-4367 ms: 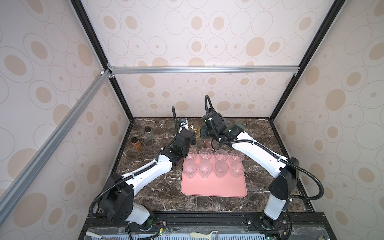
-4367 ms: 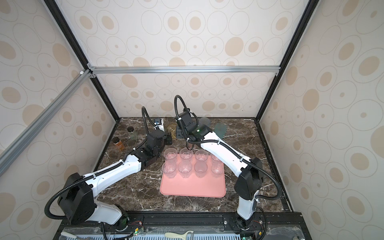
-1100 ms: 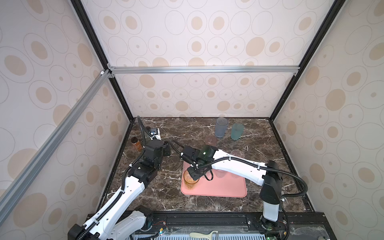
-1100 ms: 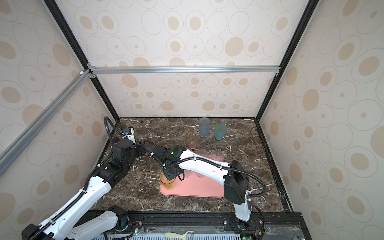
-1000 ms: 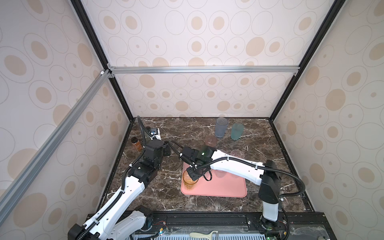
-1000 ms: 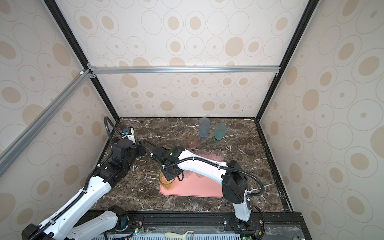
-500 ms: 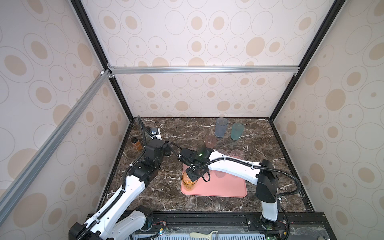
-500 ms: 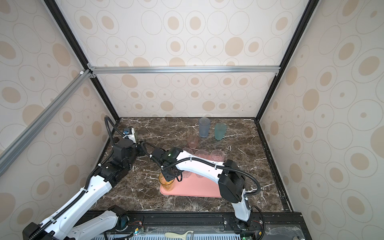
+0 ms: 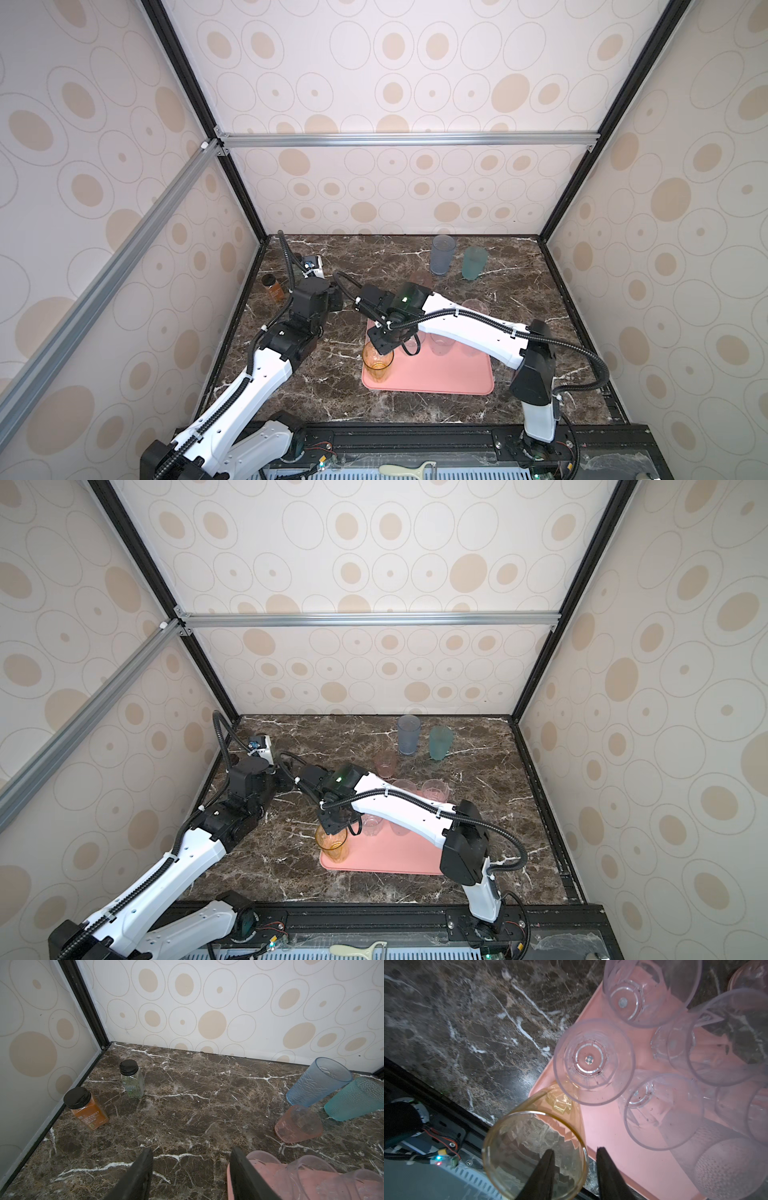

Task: Place the glasses into the tray
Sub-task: 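Lower the yellow glass onto the tray and open the right gripper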

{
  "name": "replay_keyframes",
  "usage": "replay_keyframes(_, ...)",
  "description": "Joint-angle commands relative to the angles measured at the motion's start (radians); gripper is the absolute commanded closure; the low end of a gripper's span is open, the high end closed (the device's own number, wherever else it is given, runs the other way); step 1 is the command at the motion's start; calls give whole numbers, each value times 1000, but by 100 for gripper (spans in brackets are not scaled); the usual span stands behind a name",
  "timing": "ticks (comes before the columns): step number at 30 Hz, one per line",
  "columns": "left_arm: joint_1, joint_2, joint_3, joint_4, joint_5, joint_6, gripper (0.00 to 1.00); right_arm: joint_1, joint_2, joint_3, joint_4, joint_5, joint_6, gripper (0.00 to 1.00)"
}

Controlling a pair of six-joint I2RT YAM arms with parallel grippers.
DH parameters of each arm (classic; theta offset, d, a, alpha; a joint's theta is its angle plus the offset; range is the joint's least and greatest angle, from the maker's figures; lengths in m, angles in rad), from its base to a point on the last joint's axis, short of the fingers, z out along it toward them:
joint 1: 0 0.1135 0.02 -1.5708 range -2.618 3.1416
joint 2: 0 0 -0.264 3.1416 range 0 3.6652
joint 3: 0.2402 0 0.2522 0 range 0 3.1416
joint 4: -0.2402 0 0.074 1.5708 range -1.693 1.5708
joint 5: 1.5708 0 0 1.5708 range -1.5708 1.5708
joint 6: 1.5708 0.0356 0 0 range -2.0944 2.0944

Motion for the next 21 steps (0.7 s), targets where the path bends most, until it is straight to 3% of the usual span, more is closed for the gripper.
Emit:
replay_keyframes(1, 8, 22, 72, 28, 0, 18, 41, -68, -78, 76, -82, -11, -29, 63)
replay_keyframes(10, -22, 133, 115, 303, 70, 191, 39, -360, -165, 19, 126, -13, -40, 62)
replay_keyframes(13, -77, 208, 119, 436, 65, 311, 37, -459, -154, -9, 218, -15, -12, 61)
replay_keyframes(18, -167, 381, 162, 623, 93, 492, 33, -571, -127, -75, 406, 100, -33, 50)
replay_keyframes(21, -206, 475, 187, 710, 128, 581, 31, -663, -67, -15, 397, 80, 42, 48)
